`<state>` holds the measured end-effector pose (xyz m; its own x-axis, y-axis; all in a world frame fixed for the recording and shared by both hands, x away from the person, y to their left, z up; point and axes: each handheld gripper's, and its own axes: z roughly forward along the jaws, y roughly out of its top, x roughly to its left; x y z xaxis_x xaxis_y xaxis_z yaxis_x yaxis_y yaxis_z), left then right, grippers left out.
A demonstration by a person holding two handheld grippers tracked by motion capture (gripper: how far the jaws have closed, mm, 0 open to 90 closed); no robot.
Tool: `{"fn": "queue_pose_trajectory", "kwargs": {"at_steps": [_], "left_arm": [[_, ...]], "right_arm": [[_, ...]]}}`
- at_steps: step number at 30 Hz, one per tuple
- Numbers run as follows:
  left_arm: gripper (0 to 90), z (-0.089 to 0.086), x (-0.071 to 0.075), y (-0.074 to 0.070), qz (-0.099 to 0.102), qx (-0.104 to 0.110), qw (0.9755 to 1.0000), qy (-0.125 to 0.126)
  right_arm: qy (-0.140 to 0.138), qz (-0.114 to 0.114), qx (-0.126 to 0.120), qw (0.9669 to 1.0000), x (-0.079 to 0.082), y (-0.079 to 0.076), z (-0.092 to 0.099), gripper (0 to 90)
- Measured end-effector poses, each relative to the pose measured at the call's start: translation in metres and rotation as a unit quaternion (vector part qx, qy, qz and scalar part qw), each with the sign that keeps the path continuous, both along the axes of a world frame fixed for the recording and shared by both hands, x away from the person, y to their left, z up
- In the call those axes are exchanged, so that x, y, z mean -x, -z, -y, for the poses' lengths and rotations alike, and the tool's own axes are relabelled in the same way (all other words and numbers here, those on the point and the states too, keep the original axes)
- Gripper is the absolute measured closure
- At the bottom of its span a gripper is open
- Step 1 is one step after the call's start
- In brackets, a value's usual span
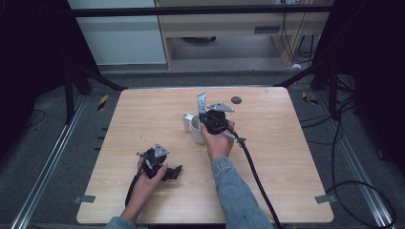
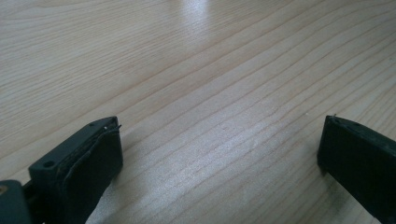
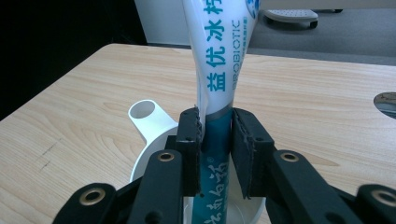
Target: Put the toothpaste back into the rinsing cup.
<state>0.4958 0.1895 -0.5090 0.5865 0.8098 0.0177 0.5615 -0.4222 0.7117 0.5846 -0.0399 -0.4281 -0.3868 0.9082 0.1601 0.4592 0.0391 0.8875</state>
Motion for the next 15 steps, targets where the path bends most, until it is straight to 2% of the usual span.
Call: {"fn": "queue_pose_trajectory", "kwargs": {"at_steps": [4, 15], "left_arm": [[0.0, 0.0001, 0.0000, 0.0000, 0.000, 0.000, 1.0000, 0.000], [0.0, 0.0000, 0.0000, 0.0000, 0.000, 0.000, 1.0000, 0.000]], "right_arm": [[0.002, 0.003, 0.003, 1.0000, 0.0002, -0.0005, 0.0007, 69.9], [0.003, 0.004, 0.008, 1.0000, 0.0009, -0.0015, 0.0024, 70.3]]}}
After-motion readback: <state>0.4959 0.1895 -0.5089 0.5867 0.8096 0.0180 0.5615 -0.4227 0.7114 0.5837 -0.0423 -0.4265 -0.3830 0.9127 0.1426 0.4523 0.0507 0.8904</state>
